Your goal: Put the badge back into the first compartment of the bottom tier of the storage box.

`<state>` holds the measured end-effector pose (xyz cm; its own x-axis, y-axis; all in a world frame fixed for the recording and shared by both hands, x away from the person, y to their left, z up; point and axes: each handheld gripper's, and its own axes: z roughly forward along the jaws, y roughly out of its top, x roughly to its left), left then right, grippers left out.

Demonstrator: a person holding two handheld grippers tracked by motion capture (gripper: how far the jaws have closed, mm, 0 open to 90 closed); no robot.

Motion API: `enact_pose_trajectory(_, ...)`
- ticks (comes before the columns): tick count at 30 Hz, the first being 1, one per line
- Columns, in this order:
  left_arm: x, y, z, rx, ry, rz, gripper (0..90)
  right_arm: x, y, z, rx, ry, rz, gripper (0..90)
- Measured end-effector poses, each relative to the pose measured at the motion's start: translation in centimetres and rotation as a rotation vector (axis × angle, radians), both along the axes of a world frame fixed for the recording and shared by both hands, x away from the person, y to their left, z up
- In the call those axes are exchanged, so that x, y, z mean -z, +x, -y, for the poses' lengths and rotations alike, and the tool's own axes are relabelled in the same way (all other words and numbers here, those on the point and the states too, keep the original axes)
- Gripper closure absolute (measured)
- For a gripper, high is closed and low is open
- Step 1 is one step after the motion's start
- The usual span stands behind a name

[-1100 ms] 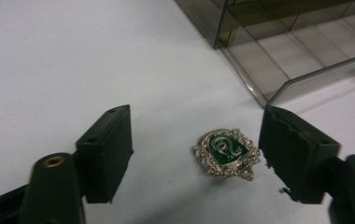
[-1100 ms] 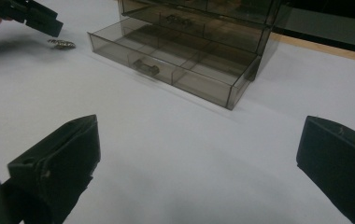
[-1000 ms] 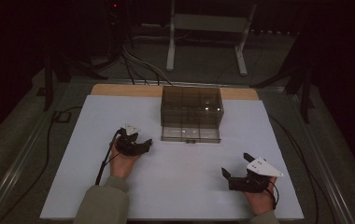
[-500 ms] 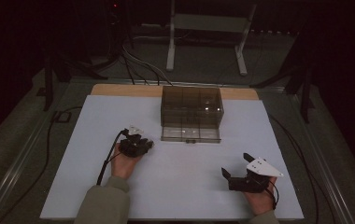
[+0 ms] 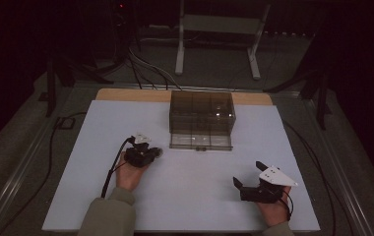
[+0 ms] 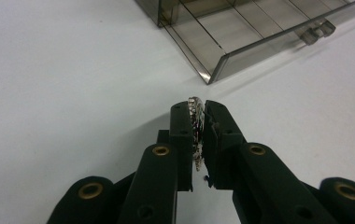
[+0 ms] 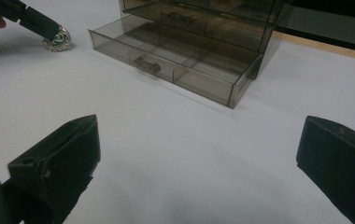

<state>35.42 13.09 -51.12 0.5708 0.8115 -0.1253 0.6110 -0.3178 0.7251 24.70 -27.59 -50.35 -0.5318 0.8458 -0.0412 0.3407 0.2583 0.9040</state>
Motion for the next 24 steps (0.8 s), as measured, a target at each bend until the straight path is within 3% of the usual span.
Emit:
enact_pose_trajectory(4, -0.15, -0.29, -0.08, 0.017, -0.02, -0.002, 85.9, 0.02, 0.02, -0.02, 0.0, -0.001, -0.001, 0.3)
enact_pose_trajectory(6, -0.21, -0.41, 0.11, 0.023, -0.003, 0.004, 88.3, 0.04, 0.04, -0.03, -0.001, -0.001, -0.003, 0.3)
enact_pose_trajectory(10, -0.1, -0.22, 0.09, 0.017, -0.021, -0.003, 88.3, 0.06, 0.04, -0.08, -0.004, -0.003, -0.004, 0.3)
enact_pose_trajectory(17, 0.31, -0.08, 0.39, 0.022, -0.002, -0.012, 87.7, 0.06, 0.03, -0.09, -0.005, -0.006, -0.005, 0.3)
enact_pose_trajectory(24, 0.29, -0.06, 0.35, 0.014, -0.014, -0.02, 88.7, 0.02, 0.03, -0.02, -0.002, -0.003, -0.003, 0.3)
